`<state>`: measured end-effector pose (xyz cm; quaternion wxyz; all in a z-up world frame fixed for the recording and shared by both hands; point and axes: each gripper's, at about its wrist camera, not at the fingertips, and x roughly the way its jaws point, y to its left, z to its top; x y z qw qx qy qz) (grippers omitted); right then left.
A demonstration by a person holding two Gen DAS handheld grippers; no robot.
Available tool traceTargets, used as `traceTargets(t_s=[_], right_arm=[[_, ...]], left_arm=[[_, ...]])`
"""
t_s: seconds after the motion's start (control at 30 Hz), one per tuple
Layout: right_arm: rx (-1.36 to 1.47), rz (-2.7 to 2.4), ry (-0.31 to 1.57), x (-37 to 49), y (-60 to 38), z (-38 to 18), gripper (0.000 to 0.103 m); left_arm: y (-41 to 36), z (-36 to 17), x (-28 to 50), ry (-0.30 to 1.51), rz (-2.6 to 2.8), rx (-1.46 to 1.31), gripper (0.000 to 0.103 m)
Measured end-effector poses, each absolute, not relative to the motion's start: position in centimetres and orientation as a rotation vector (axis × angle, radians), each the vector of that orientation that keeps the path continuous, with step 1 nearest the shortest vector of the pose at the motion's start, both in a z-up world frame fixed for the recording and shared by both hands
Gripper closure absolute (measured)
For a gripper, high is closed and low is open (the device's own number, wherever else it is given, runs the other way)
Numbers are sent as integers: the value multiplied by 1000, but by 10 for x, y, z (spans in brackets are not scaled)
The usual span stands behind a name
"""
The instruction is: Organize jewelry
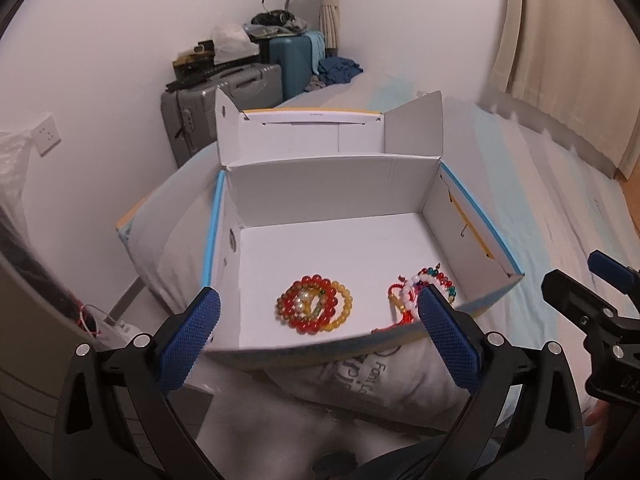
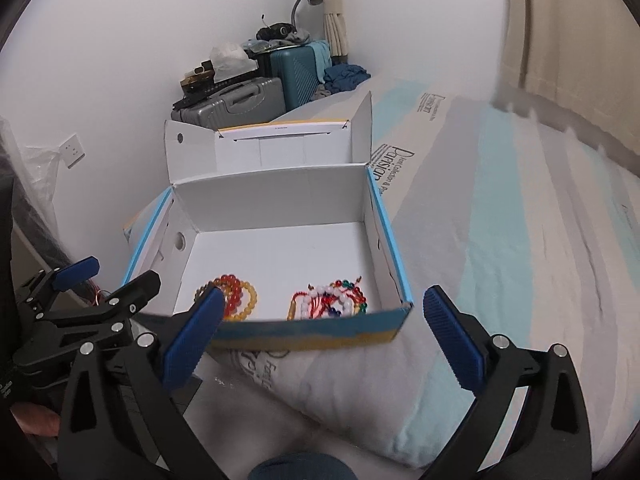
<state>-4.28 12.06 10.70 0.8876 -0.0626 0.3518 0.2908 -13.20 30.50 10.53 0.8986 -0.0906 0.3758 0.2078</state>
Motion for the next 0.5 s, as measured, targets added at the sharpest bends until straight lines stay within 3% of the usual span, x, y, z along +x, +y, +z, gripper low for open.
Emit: traceTargets(t_s=[0.5], right_arm=[[-130,568,774,-82,92,64,7]], left_arm=[[277,84,-181,768,440,-188,6]])
